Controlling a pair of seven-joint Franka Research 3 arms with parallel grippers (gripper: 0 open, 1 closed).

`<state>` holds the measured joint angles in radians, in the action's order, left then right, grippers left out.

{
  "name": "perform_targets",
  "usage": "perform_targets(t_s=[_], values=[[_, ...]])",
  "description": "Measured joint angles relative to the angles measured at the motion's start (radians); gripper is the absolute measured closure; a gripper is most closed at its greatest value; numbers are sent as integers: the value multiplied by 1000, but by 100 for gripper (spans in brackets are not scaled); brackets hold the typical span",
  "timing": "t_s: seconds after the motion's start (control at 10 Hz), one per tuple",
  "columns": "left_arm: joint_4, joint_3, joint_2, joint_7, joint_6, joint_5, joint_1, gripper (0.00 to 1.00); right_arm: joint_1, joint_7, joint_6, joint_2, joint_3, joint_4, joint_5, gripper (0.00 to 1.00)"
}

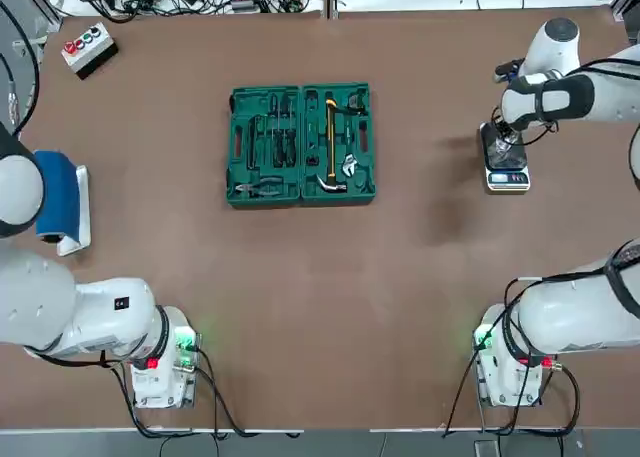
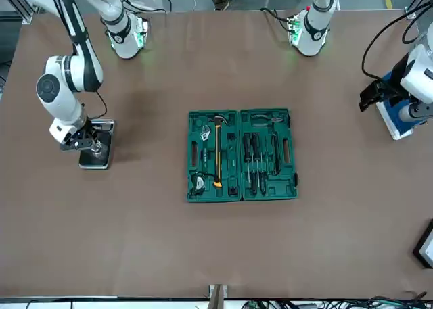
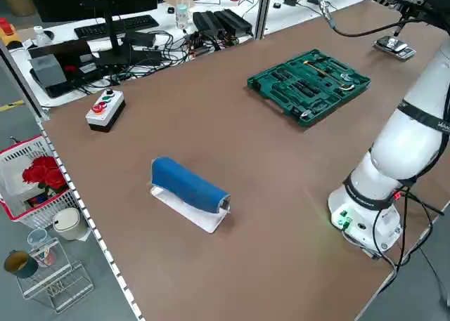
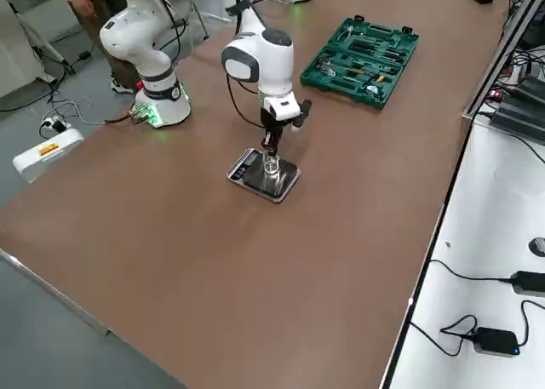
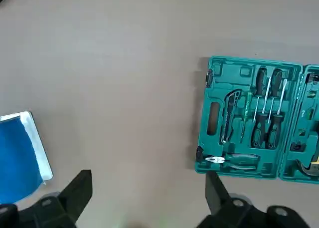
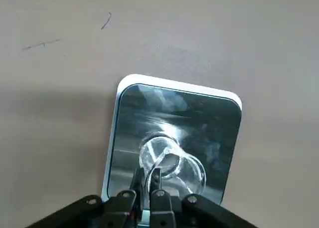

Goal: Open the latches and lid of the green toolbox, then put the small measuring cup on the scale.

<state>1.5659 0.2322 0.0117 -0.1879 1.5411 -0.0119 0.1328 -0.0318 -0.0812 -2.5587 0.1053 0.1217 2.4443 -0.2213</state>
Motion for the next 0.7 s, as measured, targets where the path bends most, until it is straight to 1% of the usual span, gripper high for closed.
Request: perform_targets(t_s=[0.1,0.3,0.4,0.5,0.6,0.7], values=[[0,-2,0,8,0,2,1,0,0,0,-5,5,0,0,0,89],[0,-6,7,11,0,18,2,0,0,0,-7,7,0,0,0,75],[-2,-7,10,11,0,19,2,0,0,0,-7,7,0,0,0,71],[-8,-7,13,11,0,19,2,0,0,-1,-7,7,0,0,0,59],[-16,-7,17,11,0,20,2,0,0,-1,7,7,-1,-4,0,57],[-24,-7,22,11,0,20,1,0,-1,-1,50,6,-2,-18,0,54]])
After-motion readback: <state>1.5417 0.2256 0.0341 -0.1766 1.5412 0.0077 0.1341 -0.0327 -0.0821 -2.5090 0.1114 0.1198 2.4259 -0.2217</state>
